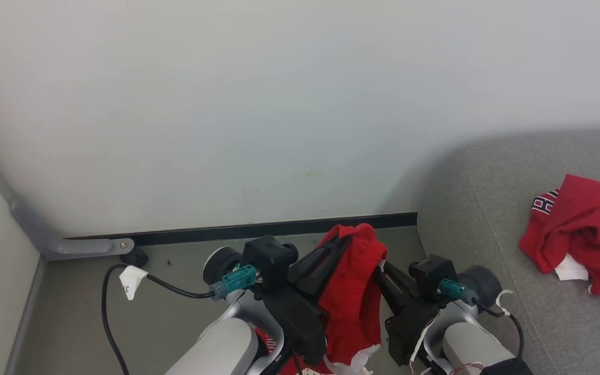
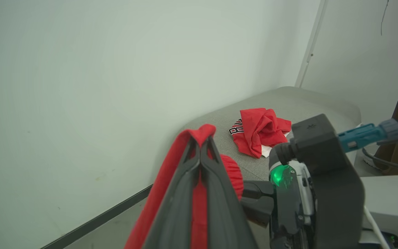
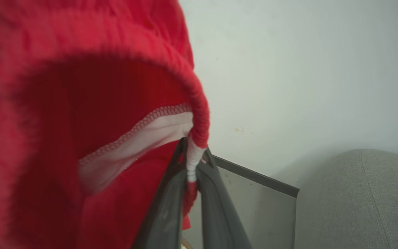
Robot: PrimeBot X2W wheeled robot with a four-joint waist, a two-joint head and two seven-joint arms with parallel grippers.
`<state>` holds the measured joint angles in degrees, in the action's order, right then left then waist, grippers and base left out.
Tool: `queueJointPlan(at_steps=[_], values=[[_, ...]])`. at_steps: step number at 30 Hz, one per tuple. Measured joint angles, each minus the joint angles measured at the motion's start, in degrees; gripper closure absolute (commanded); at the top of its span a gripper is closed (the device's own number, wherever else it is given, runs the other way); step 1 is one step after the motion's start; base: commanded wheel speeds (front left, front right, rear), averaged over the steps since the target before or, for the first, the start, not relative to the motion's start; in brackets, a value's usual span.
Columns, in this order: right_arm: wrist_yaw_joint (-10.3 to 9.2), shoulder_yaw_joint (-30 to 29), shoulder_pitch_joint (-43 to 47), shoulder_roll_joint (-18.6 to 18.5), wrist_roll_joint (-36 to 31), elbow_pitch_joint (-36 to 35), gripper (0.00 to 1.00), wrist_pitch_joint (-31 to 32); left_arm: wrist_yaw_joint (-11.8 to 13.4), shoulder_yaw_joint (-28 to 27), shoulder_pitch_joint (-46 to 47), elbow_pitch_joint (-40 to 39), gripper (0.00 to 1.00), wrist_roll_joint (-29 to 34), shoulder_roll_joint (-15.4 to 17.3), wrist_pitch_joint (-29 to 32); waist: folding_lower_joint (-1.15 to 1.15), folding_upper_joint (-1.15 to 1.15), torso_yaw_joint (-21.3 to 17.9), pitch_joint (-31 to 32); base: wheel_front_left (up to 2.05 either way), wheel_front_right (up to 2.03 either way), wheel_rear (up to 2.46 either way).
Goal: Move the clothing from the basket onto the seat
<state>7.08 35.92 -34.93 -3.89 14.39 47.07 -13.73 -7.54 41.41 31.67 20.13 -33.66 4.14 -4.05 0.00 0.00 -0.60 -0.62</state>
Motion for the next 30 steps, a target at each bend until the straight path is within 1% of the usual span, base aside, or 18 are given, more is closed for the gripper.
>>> queueJointPlan(at_steps=[5, 6, 7, 8, 9, 10, 11, 14, 20, 27, 30], values=[[0.00, 0.10, -1.16, 0.01, 2.30, 0.24, 1.00, -0.48, 0.26, -0.58, -0.26, -0.29, 1.00, -0.58, 0.47, -0.11, 0.00, 0.00, -0.67, 0.07, 0.00, 0.00, 0.00], [0.00, -0.05, -1.40, 0.02, 2.90, 0.20, 1.00, -0.49, 0.55, -0.78, -0.32, -0.29, 0.77, -0.60, 0.70, -0.19, 0.00, 0.00, -0.88, 0.06, 0.00, 0.00, 0.00], [0.00, -0.34, -1.54, 0.00, 3.46, 0.20, 1.00, -0.49, 0.55, -0.89, -0.37, -0.26, 0.62, -0.73, 0.90, -0.34, 0.00, 0.00, -1.10, 0.05, 0.00, 0.00, 0.00], [0.00, -0.56, -1.63, -0.08, 3.83, 0.16, 1.00, -0.51, 0.59, -1.10, -0.51, -0.27, 0.52, -0.81, 1.01, -0.41, 0.00, 0.00, -1.33, 0.04, 0.00, 0.00, 0.00], [0.00, -0.81, -1.71, -0.29, 3.97, 0.10, 1.00, -0.52, 0.68, -1.23, -0.61, -0.27, 0.40, -0.96, 1.03, -0.43, 0.00, 0.00, -1.57, 0.04, 0.00, 0.00, 0.00], [0.00, -1.08, -1.83, -0.60, 4.20, -0.04, 1.00, -0.54, 0.89, -1.38, -0.75, -0.26, 0.22, -1.07, 1.03, -0.59, 0.00, 0.00, -1.82, 0.04, 0.00, 0.00, 0.00], [0.00, -1.41, -1.96, -1.01, 4.48, -0.22, 1.00, -0.54, 0.99, -1.55, -0.87, -0.27, 0.00, -1.16, 1.02, -0.78, 0.00, 0.00, -2.07, 0.06, 0.00, 0.00, 0.00], [0.00, -2.72, -2.00, -2.80, 4.89, -0.94, 1.00, -0.55, 1.08, -1.76, -1.73, -0.42, 0.00, -1.25, 0.96, -1.46, 0.00, 0.00, -2.86, 0.15, 0.00, 0.00, 0.00], [0.00, -6.27, -2.01, -6.45, 5.84, -4.92, 1.00, -0.55, 1.46, -1.92, -3.12, -1.13, 0.00, -1.43, 0.93, -2.75, 0.00, 0.00, -4.68, 0.47, 0.00, 0.00, 0.00], [-0.13, -9.06, -0.20, -11.52, 5.68, -11.76, 1.00, -0.56, 1.45, -1.31, -5.43, -2.81, 0.00, -1.42, 1.10, -3.71, 0.00, 0.00, -7.64, 0.94, 0.00, 0.00, 0.00], [-0.64, -9.83, 1.46, -13.68, 4.66, -15.10, 1.00, -0.56, 1.42, -0.59, -6.51, -3.77, 0.00, -1.42, 1.13, -4.21, 0.00, 0.00, -9.23, 1.16, 0.00, 0.00, 0.00]])
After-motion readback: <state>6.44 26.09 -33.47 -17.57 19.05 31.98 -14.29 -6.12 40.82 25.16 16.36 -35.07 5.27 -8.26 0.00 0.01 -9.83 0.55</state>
